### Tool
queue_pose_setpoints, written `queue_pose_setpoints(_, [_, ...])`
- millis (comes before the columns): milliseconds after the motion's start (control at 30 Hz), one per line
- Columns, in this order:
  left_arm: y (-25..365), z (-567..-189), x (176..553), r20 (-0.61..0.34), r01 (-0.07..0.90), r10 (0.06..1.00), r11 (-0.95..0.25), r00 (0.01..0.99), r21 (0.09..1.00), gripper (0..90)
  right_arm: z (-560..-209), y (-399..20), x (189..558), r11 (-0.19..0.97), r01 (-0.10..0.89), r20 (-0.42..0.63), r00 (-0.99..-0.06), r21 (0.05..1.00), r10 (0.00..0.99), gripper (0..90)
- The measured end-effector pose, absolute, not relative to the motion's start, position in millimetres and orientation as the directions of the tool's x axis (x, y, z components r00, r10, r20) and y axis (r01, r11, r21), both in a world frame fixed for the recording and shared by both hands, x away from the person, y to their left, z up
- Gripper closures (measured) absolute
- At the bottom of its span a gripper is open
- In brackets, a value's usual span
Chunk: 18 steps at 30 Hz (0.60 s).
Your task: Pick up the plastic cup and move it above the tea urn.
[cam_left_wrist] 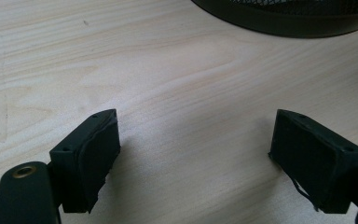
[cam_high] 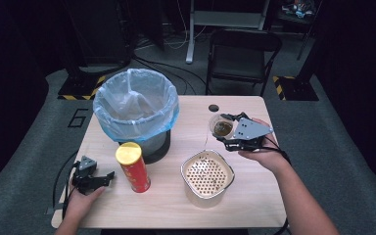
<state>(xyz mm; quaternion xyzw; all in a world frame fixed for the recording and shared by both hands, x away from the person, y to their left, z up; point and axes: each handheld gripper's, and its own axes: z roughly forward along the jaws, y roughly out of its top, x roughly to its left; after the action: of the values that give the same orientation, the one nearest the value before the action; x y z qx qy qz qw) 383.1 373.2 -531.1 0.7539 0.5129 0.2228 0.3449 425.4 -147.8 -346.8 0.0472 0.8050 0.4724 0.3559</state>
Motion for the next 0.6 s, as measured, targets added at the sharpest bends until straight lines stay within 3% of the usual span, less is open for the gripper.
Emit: queue_pose_setpoints(600, [373.0,-531.1,383.0,-0.018,0.620,0.928,-0.234,0.373,0.749,15.2,-379.4,-140.4,437.5,0.578,-0.316,-0.574,-0.746,0.752,0.339,34.5])
